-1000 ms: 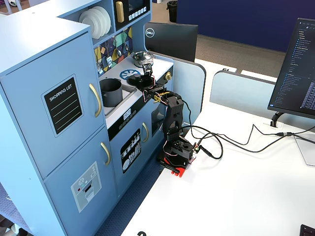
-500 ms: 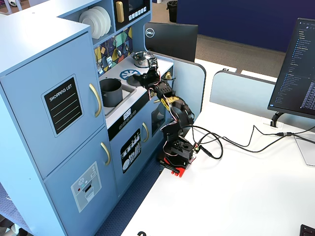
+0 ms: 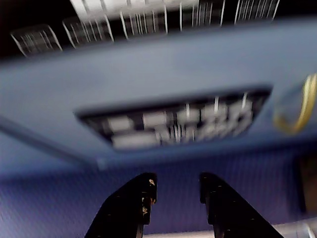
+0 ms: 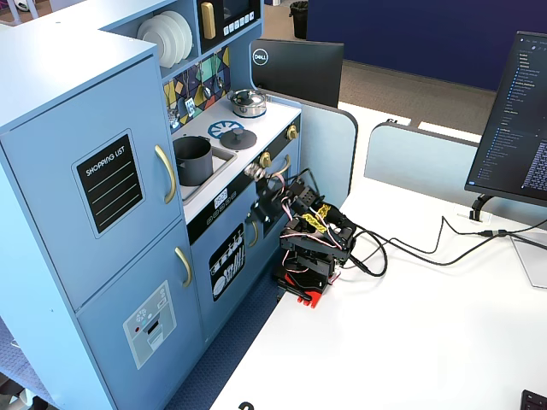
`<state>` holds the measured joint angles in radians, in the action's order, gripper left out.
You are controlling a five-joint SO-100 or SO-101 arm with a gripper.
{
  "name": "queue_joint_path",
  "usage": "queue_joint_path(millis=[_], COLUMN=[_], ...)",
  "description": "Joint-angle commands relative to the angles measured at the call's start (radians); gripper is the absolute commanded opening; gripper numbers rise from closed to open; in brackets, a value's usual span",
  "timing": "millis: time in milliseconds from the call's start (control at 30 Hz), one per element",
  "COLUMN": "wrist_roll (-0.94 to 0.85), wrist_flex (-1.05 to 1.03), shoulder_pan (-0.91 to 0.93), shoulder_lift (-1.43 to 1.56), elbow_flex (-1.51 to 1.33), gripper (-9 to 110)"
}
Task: Take off the lid from the gray recipient and place it on the counter
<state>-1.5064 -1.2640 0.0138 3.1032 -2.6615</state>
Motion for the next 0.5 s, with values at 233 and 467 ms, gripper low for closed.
queue_joint_path(millis=[233,467], wrist_roll=[0.031,-0.034], wrist_flex=[0.052,-0.261], shoulder_pan=[-0.054,-0.046], shoulder_lift=[0.067,0.074], elbow_flex=[-0.341,-0.341], gripper=[0,2])
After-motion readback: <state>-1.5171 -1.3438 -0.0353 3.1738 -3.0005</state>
